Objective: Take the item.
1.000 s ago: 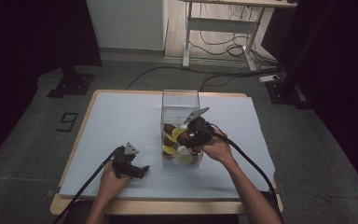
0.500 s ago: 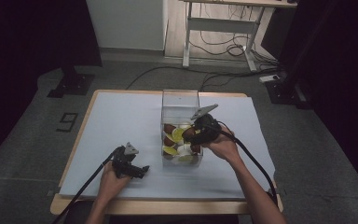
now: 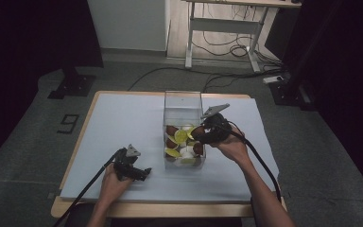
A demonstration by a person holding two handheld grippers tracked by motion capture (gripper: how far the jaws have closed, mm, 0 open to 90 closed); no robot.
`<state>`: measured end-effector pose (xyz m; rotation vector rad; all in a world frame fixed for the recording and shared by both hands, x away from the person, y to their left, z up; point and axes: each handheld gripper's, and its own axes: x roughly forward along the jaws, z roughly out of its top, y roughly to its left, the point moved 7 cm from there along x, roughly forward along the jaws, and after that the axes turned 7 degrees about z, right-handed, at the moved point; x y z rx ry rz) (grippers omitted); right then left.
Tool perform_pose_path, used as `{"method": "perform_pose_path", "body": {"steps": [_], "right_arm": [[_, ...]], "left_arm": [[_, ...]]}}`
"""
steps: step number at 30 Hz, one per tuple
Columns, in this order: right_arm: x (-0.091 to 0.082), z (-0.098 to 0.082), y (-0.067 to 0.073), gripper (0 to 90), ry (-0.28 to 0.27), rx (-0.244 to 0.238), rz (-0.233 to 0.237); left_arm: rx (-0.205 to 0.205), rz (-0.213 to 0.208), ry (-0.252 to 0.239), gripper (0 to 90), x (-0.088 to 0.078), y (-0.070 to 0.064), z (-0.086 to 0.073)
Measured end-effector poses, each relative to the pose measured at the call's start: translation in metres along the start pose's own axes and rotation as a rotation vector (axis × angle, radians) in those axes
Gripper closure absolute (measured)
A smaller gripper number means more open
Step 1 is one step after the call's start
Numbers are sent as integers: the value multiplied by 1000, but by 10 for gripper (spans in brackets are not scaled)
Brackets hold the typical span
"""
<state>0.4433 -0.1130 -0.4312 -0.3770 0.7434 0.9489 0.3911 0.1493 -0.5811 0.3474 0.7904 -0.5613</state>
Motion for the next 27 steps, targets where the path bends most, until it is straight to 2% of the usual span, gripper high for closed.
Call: {"method": "perform_pose_path", "body": {"steps": [27], "right_arm": [[-19,-31,-33,395,-5,67,-88]], "left_arm": [[0,-1,1,0,0,0,0]]}}
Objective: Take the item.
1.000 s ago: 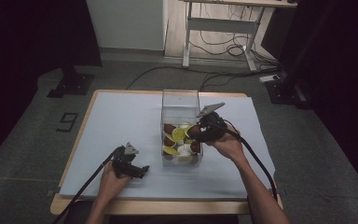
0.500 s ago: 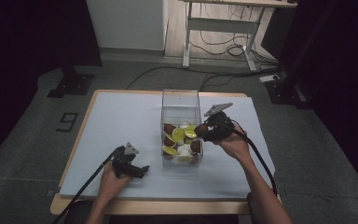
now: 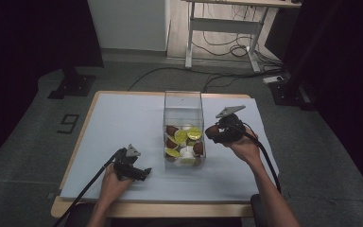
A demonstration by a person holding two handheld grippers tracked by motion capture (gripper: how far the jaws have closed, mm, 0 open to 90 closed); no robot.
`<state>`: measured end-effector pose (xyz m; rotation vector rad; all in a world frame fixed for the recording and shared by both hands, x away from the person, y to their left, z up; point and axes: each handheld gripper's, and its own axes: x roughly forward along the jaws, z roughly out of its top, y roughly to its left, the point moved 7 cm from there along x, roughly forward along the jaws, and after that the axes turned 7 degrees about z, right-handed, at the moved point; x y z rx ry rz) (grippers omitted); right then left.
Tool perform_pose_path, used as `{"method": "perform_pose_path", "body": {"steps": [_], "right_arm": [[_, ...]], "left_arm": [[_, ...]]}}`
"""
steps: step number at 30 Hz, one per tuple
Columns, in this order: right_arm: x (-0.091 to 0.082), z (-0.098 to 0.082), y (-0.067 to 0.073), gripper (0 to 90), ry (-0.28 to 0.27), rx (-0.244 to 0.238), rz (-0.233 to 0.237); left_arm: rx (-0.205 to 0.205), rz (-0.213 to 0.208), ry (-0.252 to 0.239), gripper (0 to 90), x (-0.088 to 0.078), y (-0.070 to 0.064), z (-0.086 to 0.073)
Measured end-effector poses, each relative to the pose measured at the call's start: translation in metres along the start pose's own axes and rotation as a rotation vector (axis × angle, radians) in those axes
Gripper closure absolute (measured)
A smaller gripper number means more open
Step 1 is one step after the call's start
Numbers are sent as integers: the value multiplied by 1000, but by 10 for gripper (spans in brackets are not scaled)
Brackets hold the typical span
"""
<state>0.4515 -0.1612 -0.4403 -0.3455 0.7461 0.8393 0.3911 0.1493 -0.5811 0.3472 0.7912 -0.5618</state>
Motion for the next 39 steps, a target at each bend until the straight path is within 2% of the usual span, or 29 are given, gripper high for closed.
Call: {"method": "perform_pose_path", "body": {"steps": [14,25,39], "right_arm": [[0,-19,-13,395,-6,41,-16],[8,-37,-20,394,-1,76,-35],[21,-56,-27,394,19,86,-57]], "left_arm": [[1,1,0,0,0,0,0],[1,1,0,0,0,0,0],[-1,0,-1,0,0,0,0]]}}
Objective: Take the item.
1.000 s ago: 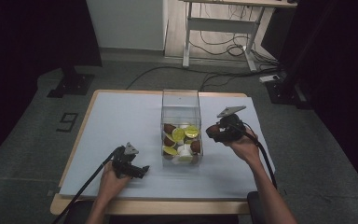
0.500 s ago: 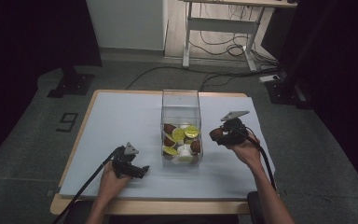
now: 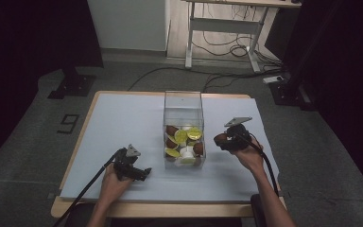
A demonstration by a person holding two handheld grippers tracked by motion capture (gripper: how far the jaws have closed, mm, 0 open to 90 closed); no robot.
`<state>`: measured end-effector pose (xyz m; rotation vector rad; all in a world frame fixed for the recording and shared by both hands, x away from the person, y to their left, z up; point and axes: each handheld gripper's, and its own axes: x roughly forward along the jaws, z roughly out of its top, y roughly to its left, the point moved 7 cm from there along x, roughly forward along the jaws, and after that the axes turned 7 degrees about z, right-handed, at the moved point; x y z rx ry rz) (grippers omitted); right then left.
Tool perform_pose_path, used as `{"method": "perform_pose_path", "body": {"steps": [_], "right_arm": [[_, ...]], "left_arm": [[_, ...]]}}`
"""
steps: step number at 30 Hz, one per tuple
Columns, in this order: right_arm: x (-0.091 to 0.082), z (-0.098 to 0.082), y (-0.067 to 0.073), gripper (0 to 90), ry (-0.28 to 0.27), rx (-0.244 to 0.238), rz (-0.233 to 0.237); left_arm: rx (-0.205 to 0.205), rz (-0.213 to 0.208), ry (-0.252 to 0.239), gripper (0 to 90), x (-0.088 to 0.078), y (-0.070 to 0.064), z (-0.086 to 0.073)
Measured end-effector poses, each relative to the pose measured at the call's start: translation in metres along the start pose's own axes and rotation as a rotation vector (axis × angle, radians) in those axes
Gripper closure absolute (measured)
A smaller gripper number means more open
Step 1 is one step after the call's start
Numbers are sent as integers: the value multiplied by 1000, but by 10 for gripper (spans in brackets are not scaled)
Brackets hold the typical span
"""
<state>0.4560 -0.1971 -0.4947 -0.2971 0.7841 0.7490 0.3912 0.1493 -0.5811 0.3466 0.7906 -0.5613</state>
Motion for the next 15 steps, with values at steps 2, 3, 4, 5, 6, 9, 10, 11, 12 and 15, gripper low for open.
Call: {"method": "perform_pose_path", "body": {"steps": [2,3,4,5,6,9,10,11,12,15], "right_arm": [[1,-1,-1,394,1,-1,-1],[2,-3,-1,394,6,7,-1],[3,-4,-2,394,6,7,-3],[6,-7,-3,394,11,12,-4],[6,-7,-3,394,11,12,-4],[9,-12,-5,394,21,13,-8],[11,-13,-5,394,22,14,-8],[12,-15,-5,394,22,17,-8],[13,-16,-6,394,27,16,-11],[17,-20,-7,394,31,17,-13]], "left_arm": [[0,0,0,0,0,0,0],[0,0,0,0,0,0,0],[0,0,1,0,0,0,0],[0,0,1,0,0,0,0],[0,0,1,0,0,0,0],[0,0,0,0,0,0,0],[1,0,0,0,0,0,0],[0,0,0,0,0,0,0],[0,0,0,0,0,0,0],[0,0,0,0,0,0,0]]}}
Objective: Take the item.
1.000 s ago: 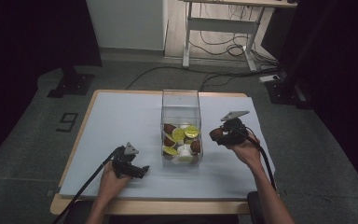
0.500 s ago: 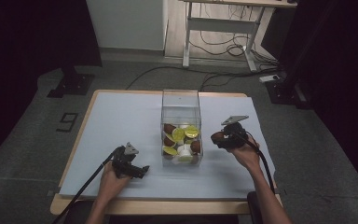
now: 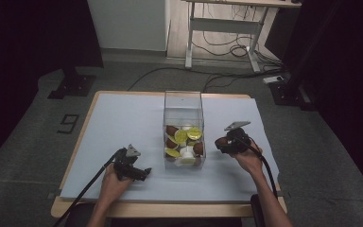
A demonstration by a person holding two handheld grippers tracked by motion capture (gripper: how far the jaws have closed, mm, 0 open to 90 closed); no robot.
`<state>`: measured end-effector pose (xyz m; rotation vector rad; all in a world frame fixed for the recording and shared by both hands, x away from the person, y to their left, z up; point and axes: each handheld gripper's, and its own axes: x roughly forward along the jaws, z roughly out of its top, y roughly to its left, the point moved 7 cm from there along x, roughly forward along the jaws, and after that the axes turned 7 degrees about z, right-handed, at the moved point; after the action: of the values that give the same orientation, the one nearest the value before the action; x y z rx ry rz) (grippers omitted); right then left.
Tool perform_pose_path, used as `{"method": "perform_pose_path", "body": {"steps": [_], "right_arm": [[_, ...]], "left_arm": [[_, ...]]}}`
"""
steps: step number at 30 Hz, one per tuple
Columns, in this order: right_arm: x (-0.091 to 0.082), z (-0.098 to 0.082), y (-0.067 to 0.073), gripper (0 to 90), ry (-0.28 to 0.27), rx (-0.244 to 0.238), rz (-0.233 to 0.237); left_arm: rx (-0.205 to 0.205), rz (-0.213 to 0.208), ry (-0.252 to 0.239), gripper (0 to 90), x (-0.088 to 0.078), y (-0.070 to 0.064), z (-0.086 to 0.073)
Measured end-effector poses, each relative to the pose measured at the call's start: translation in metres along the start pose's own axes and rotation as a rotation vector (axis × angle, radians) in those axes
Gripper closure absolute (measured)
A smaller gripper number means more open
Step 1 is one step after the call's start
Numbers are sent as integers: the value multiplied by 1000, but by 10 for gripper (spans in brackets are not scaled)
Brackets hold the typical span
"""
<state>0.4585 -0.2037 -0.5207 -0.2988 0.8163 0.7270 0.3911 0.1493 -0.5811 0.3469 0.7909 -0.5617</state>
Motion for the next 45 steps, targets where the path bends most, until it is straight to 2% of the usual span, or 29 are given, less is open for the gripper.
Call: {"method": "perform_pose_path", "body": {"steps": [5,20,27,30,33,36,38,45], "right_arm": [[9,-9,-2,394,21,7,2],[22,-23,-6,392,72,27,6],[22,-23,-7,386,68,30,9],[23,-23,-7,317,66,46,25],[23,-24,-7,258,73,46,16],[20,-22,-9,206,55,55,12],[13,-20,-9,189,33,63,11],[2,-19,-11,165,6,80,13]], "left_arm": [[0,0,0,0,0,0,0],[0,0,0,0,0,0,0],[0,0,0,0,0,0,0],[0,0,0,0,0,0,0],[0,0,0,0,0,0,0],[0,0,0,0,0,0,0],[0,0,0,0,0,0,0],[0,0,0,0,0,0,0]]}}
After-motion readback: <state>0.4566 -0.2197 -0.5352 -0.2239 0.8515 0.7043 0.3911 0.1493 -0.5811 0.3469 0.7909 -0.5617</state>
